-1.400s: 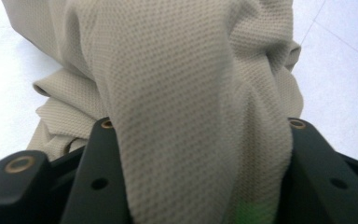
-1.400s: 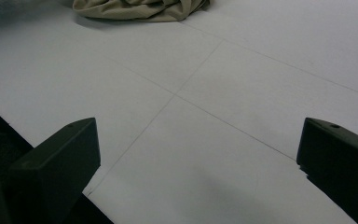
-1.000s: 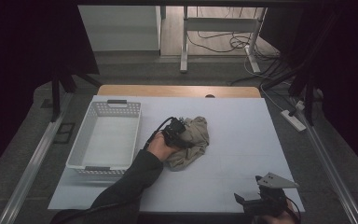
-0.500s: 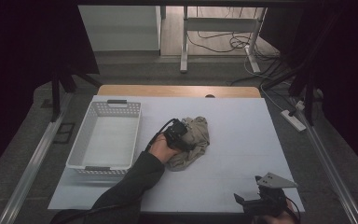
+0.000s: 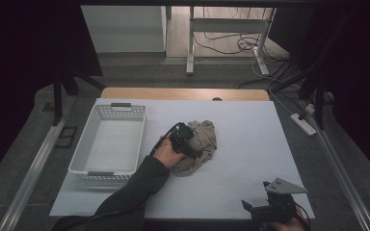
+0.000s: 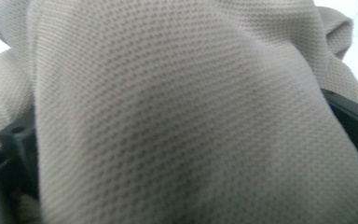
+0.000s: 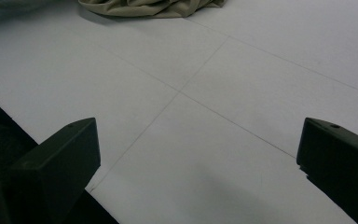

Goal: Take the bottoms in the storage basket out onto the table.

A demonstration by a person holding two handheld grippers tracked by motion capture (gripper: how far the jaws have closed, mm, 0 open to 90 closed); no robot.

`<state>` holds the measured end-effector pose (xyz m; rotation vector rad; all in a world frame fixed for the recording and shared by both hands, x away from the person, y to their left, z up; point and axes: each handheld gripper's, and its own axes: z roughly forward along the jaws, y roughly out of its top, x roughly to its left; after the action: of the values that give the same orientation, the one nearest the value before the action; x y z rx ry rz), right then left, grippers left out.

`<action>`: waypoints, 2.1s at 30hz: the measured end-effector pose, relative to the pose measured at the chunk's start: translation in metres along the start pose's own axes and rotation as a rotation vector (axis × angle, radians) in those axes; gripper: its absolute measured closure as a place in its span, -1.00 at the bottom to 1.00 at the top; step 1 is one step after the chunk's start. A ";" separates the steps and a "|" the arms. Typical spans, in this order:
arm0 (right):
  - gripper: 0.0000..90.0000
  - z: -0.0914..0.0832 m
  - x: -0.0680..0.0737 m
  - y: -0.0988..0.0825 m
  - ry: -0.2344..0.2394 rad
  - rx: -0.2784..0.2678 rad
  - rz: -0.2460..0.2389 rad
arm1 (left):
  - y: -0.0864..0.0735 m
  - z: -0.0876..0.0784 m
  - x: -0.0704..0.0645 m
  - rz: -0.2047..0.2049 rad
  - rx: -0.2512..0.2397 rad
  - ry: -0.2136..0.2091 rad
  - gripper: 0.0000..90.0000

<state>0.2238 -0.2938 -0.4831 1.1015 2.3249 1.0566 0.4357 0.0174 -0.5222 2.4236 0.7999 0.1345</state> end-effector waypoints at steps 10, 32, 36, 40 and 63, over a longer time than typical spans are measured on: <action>-1.00 0.000 0.000 0.000 0.002 0.003 -0.002 | -0.002 -0.003 0.004 -0.033 -0.009 -0.092 -1.00; -1.00 0.001 0.000 0.000 0.005 0.006 0.001 | 0.002 -0.019 0.005 -0.044 -0.054 -0.100 -1.00; -1.00 0.001 0.000 0.000 0.005 0.008 0.002 | 0.005 -0.023 0.004 -0.039 -0.056 -0.089 -1.00; -1.00 0.001 0.000 0.000 0.006 0.009 0.001 | 0.008 -0.027 0.004 -0.044 -0.062 -0.074 -1.00; -1.00 0.001 0.000 0.000 0.003 0.007 0.011 | 0.016 -0.064 0.004 -0.013 -0.120 -0.037 -1.00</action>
<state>0.2247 -0.2936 -0.4834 1.1178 2.3290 1.0551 0.4307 0.0411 -0.4605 2.3014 0.7694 0.1278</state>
